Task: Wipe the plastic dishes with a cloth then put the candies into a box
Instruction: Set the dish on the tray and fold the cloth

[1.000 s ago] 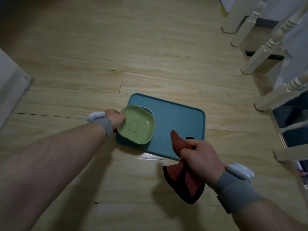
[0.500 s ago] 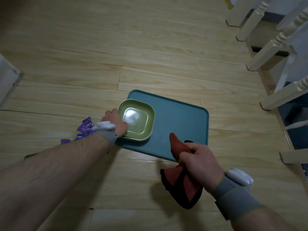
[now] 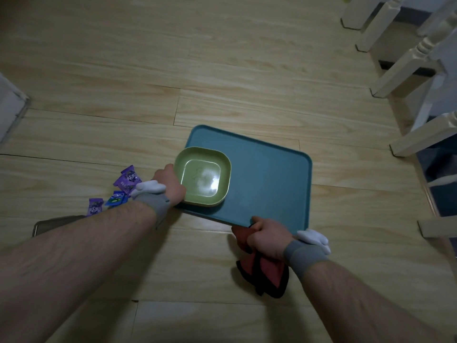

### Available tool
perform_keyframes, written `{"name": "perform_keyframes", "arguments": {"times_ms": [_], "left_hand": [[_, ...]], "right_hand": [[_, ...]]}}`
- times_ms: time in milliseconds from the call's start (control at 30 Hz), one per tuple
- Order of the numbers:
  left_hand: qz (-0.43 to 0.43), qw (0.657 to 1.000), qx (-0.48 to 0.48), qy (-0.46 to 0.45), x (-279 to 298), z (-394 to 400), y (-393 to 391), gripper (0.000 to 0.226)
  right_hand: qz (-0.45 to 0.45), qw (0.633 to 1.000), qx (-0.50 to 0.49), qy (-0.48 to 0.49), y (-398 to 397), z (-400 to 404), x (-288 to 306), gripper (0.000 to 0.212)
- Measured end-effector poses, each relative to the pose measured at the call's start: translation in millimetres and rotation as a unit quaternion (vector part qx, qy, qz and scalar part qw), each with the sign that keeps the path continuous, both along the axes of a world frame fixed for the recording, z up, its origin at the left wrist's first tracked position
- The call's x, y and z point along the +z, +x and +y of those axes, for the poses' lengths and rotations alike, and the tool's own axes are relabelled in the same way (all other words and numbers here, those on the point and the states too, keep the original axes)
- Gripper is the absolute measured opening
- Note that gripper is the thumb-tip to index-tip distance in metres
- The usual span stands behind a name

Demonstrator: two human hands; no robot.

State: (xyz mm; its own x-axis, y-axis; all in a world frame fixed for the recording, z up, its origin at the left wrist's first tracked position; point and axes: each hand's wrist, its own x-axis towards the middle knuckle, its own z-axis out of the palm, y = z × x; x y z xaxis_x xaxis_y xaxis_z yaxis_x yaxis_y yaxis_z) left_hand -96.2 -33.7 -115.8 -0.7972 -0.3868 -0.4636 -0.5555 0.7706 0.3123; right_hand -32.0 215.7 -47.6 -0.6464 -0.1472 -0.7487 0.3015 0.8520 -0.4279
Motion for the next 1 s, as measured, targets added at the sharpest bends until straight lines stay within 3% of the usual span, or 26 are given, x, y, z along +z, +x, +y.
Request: {"name": "perform_keyframes", "arguments": {"times_ms": [100, 167, 300, 500, 667, 800, 867, 934, 1000], "left_hand": [[-0.018, 0.999, -0.019, -0.043, 0.0, 1.6, 1.8, 0.034], [-0.034, 0.996, -0.032, -0.072, 1.4, 2.3, 9.3, 0.034], [-0.064, 0.993, -0.058, -0.079, 0.5, -0.4, 34.4, 0.036], [-0.085, 0.995, 0.017, -0.051, 2.4, 4.0, 90.8, 0.036], [-0.114, 0.993, 0.014, -0.036, 10.7, -0.3, 124.8, 0.034], [-0.112, 0.991, 0.07, -0.02, 40.6, 3.8, 131.8, 0.052], [-0.047, 0.995, 0.083, -0.013, 71.1, 11.0, 129.9, 0.057], [0.037, 0.997, 0.048, 0.054, 109.5, 23.9, 130.1, 0.048], [0.037, 0.977, 0.015, 0.212, 151.1, 43.4, 134.8, 0.028]], "right_hand": [[0.0, 0.999, 0.031, 0.018, 8.1, -3.0, -8.3, 0.063], [0.0, 0.999, 0.035, 0.027, 13.7, -1.9, -12.7, 0.067], [-0.015, 0.998, 0.039, 0.039, 28.5, 2.6, -15.5, 0.063], [-0.071, 0.995, 0.056, 0.041, 63.8, 6.0, -8.3, 0.047], [-0.105, 0.994, 0.029, 0.023, 88.0, 4.1, 2.1, 0.057], [-0.074, 0.994, -0.071, -0.031, 92.2, 0.5, 30.3, 0.027], [-0.046, 0.986, -0.14, -0.078, 87.5, -3.0, 49.8, 0.015], [0.001, 0.976, -0.18, -0.118, 83.2, -6.5, 76.6, 0.013], [0.06, 0.968, -0.184, -0.158, 79.7, -11.5, 105.4, 0.02]]}}
